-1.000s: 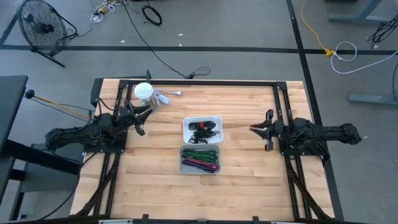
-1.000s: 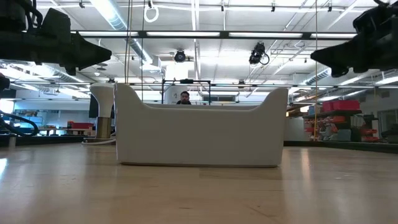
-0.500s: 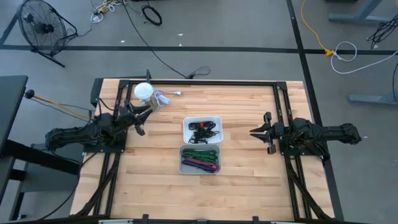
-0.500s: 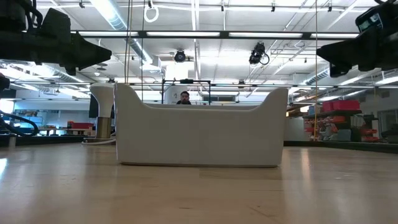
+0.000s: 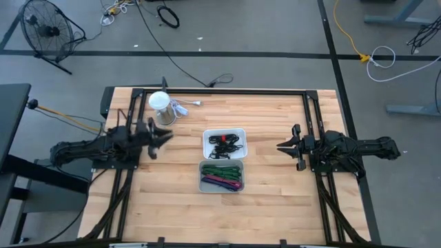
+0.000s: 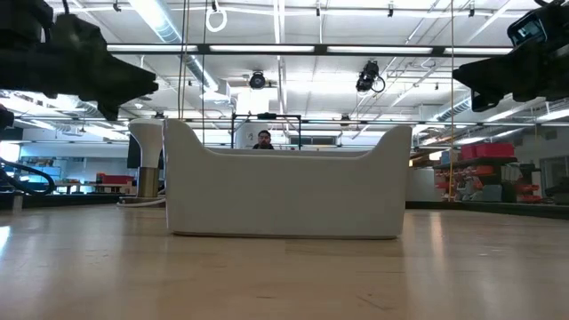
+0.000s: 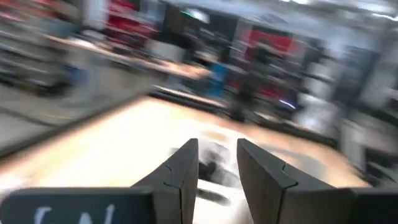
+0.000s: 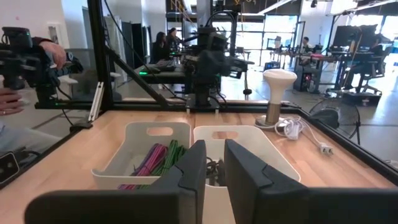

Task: Pick & Place USB Port
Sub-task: Return to Home Position

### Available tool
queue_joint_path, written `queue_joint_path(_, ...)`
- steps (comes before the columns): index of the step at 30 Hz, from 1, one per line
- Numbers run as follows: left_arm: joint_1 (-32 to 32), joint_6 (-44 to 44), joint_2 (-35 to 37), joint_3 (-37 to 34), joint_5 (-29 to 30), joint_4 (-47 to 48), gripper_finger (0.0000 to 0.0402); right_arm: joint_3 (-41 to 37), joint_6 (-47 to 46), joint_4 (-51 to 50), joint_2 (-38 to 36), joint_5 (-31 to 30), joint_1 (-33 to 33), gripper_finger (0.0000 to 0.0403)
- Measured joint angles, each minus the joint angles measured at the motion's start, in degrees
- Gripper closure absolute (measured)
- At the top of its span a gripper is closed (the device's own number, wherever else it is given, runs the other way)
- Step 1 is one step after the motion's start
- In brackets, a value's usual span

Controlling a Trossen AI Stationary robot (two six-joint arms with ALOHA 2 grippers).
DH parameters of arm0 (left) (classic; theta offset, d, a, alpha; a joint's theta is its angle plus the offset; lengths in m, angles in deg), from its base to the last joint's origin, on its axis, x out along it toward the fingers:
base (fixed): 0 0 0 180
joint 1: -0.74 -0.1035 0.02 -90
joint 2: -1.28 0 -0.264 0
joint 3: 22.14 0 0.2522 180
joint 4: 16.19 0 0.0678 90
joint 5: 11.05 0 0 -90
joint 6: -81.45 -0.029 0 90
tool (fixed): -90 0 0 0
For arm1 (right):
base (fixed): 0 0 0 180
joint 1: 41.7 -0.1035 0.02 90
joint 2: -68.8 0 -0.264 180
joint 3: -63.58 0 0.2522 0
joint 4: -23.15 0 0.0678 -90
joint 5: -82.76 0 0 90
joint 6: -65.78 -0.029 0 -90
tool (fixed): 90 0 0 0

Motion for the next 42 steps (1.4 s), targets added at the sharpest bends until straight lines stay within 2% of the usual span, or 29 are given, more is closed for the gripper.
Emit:
queue_joint_path(4,0.9,-1.7,0.0,0.0,-13.3,0.5,0.0287,0.0,0.0,0.0,0.0,0.0,0.0,0.0344)
queue_joint_path(6,1.6,-5.4,0.0,0.0,-16.0,0.3,0.0287,0.0,0.0,0.0,0.0,0.0,0.0,0.0344)
queue_joint_path(9,3.1,-12.3,0.0,0.0,-14.8,0.7,0.0287,0.0,0.0,0.0,0.0,0.0,0.0,0.0344)
queue_joint_path(11,3.9,-13.4,-0.1,0.0,-12.6,1.1,0.0287,0.0,0.0,0.0,0.0,0.0,0.0,0.0344)
queue_joint_path(23,4.1,-7.9,-0.3,0.0,-11.1,-0.3,0.0287,0.0,0.0,0.0,0.0,0.0,0.0,0.0344)
queue_joint_path(42,4.1,-7.8,-0.3,0.0,-10.9,-1.1,0.0287,0.0,0.1,0.0,0.0,0.0,0.0,0.0344)
